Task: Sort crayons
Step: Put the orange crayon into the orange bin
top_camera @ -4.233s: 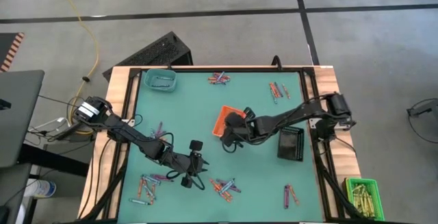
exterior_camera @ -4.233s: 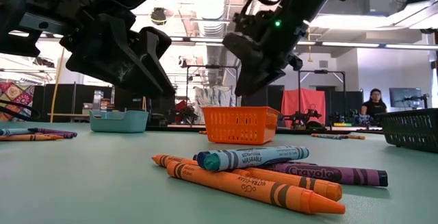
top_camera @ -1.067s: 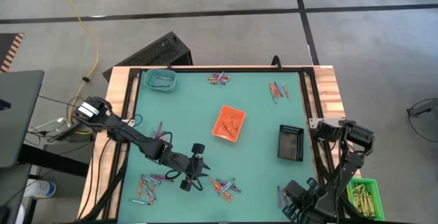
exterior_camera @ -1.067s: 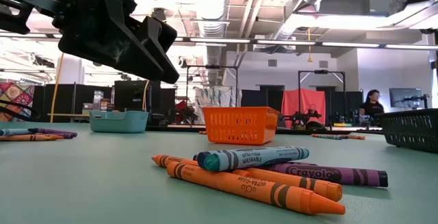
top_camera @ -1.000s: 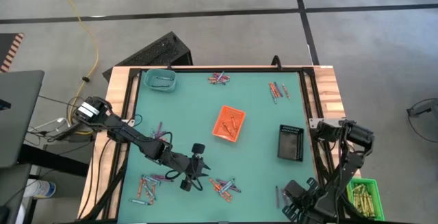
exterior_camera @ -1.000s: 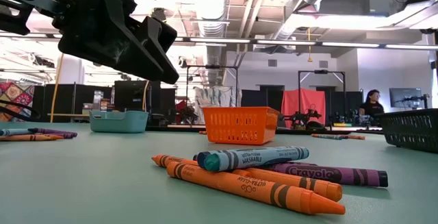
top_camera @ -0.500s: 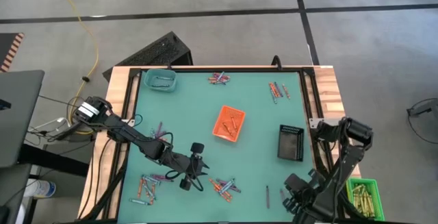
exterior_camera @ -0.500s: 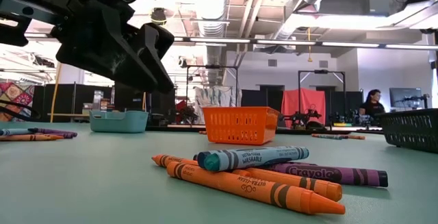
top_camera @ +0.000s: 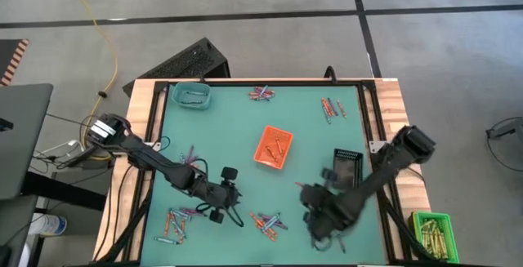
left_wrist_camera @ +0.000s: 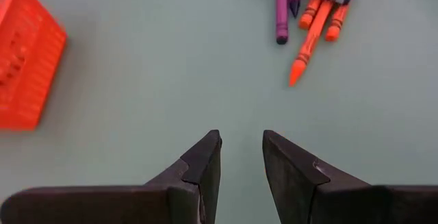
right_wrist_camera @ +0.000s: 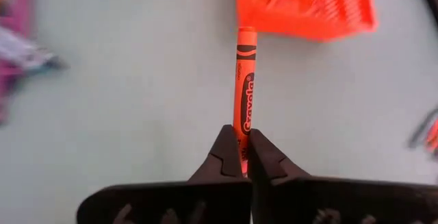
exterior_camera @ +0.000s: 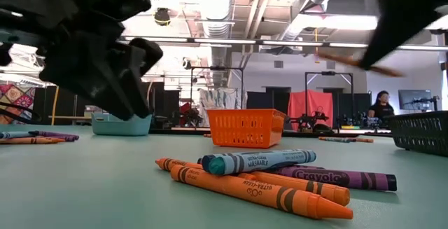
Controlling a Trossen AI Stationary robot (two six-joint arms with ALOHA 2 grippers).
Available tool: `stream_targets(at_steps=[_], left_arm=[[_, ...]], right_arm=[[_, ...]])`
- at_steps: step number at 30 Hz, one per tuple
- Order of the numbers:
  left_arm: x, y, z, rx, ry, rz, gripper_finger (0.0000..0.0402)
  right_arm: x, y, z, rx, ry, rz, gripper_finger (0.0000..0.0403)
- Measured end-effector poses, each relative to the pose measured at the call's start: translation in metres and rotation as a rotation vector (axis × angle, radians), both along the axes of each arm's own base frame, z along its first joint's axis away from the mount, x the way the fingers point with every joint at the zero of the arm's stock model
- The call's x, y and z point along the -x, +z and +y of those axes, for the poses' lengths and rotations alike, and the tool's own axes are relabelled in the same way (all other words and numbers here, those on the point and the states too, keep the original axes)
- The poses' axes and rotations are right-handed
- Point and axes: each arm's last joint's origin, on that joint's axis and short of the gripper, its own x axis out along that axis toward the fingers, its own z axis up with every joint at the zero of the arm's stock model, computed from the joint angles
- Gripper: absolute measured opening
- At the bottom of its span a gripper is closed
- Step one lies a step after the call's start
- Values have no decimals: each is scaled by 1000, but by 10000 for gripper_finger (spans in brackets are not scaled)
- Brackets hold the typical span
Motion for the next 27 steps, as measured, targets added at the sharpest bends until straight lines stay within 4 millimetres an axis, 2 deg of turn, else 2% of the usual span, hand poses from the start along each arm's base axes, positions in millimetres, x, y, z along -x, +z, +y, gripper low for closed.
stream_targets(at_steps=[5, 8, 14, 21, 27], left_arm=[[14, 18, -2, -22, 36, 68, 100], [29, 30, -1, -46, 71, 92, 100], [58, 48, -3, 42, 100, 176, 100], [85, 50, -21, 122, 68, 289, 100], [103, 47, -37, 186, 81, 366, 100]], right_arm=[[-31, 1, -39, 76, 112, 91, 0], [-44, 1, -59, 117, 171, 140, 0], [-62, 2, -89, 189, 292, 203, 0], [-82, 6, -114, 242, 490, 240, 0], [-89, 6, -136, 247, 611, 293, 0]])
